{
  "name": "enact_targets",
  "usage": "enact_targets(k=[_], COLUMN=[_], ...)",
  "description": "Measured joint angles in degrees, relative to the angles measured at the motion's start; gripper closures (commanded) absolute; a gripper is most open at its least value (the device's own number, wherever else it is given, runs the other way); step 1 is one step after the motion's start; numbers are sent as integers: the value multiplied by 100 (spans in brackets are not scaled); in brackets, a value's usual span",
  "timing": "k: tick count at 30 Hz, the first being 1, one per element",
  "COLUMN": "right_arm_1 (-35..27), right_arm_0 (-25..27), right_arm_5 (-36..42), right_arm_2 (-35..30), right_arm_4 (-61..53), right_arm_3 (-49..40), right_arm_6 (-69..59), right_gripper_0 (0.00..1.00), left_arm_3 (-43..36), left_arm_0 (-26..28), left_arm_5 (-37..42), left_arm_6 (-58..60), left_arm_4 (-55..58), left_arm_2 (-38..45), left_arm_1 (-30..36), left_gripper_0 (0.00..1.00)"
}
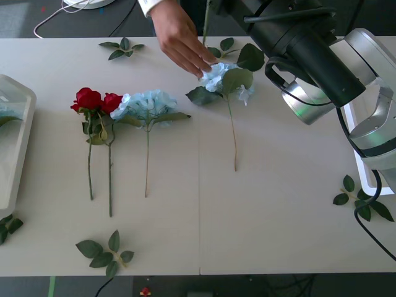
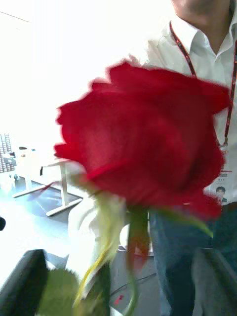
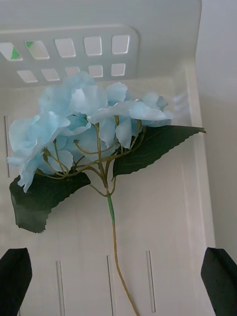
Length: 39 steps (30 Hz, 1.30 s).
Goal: Place the red flowers into the right box and the blue flowers into the left box. If a person shows an open palm, hand one flower to the person first, then continue sorting.
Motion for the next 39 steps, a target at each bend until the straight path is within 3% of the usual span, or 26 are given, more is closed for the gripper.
enact_targets(k=[9, 13, 22, 30, 34, 39], right_arm_1=[-44, -282, -1277, -1369, -1280, -866], right_arm_0=[55, 398, 1686, 1928, 1835, 1459], right_arm_5=[1, 312, 3410, 5566, 6006, 6028], right_arm_2=[23, 30, -15, 47, 288, 667], right_arm_4=[-264, -802, -2199, -2875, -2830, -2616], right_arm_3=[-5, -248, -1845, -1899, -1609, -772], right_arm_6=[0, 0, 0, 0, -1, -1], right_gripper_0=[0, 0, 0, 0, 0, 0], left_arm_3=[0, 1, 5, -1, -181, -1117], left_arm_0=[0, 0, 2, -279, -733, -966], left_arm_5=[0, 0, 4, 815, 1055, 1065], left_arm_6=[0, 0, 0, 146, 1414, 4294], left_arm_4=[0, 0, 0, -740, -1404, -2256], left_arm_2=[0, 0, 83, 452, 452, 451], left_arm_1=[0, 0, -28, -33, -98, -189], left_gripper_0=[0, 0, 0, 0, 0, 0])
